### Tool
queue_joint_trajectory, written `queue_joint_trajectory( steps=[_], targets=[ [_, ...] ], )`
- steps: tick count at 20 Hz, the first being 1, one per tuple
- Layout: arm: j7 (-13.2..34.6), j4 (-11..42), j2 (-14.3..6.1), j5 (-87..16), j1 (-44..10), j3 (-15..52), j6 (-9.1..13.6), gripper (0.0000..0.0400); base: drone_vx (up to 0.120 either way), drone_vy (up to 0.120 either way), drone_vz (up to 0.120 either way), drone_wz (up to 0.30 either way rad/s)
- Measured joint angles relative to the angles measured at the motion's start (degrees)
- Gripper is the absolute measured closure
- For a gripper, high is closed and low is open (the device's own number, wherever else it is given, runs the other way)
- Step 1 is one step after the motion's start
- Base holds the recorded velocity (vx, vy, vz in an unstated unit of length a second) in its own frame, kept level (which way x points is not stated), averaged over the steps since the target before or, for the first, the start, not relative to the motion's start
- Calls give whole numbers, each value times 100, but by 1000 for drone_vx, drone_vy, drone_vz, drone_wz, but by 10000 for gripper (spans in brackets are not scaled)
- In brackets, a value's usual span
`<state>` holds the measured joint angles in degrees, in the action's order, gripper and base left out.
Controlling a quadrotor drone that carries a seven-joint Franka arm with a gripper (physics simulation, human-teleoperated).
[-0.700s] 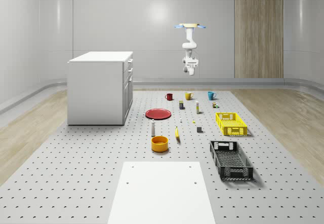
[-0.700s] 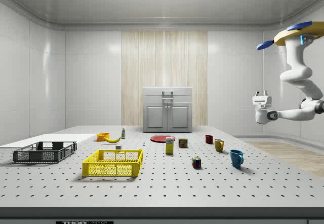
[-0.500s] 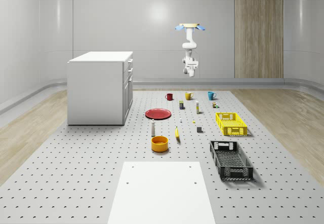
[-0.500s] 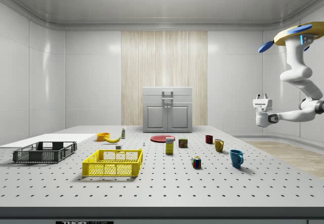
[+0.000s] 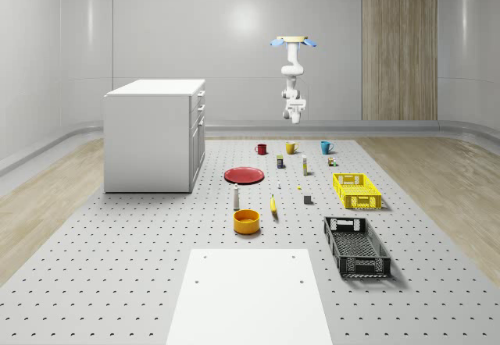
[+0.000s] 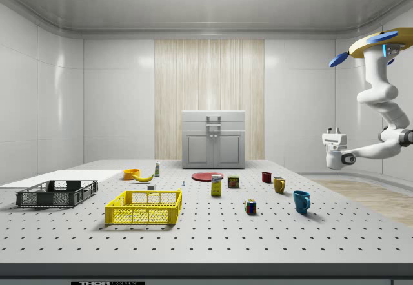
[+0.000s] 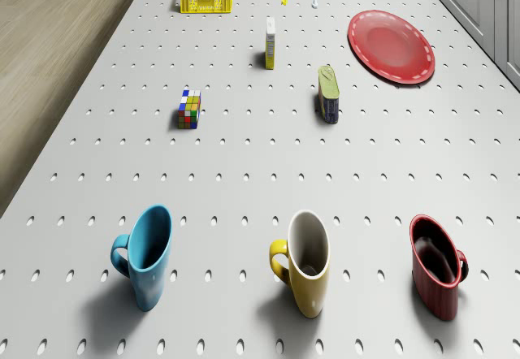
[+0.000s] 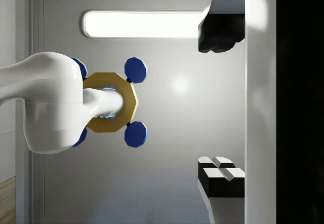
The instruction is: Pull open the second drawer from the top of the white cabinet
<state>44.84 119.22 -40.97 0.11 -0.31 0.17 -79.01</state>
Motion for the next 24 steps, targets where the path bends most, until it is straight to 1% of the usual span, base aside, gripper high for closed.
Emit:
queue_joint_trajectory(
  steps=[1, 6, 8, 9, 10, 12, 14, 22, 24],
  targets=[
    [0, -48, 18, 0, -1, 1, 25, 98, 0, 0, 40, 0],
    [-3, -181, 65, 2, -6, 4, 89, 99, 0, 0, 120, 0],
    [-3, -202, 70, 3, -8, 5, 96, 100, 80, 0, 120, 0],
    [-4, -208, 71, 3, -9, 5, 97, 100, -80, 0, 120, 0],
    [-4, -213, 71, 3, -10, 6, 97, 100, -120, 0, 40, 0],
    [-5, -217, 70, 3, -11, 7, 95, 100, 20, -20, 0, 0],
    [-5, -218, 67, 3, -13, 8, 90, 100, 120, -120, 0, 0],
    [-7, -204, 46, 0, -18, 14, 60, 100, 120, -120, 115, 0],
    [-7, -198, 41, -3, -20, 17, 52, 100, 120, -120, 0, 0]
  ],
)
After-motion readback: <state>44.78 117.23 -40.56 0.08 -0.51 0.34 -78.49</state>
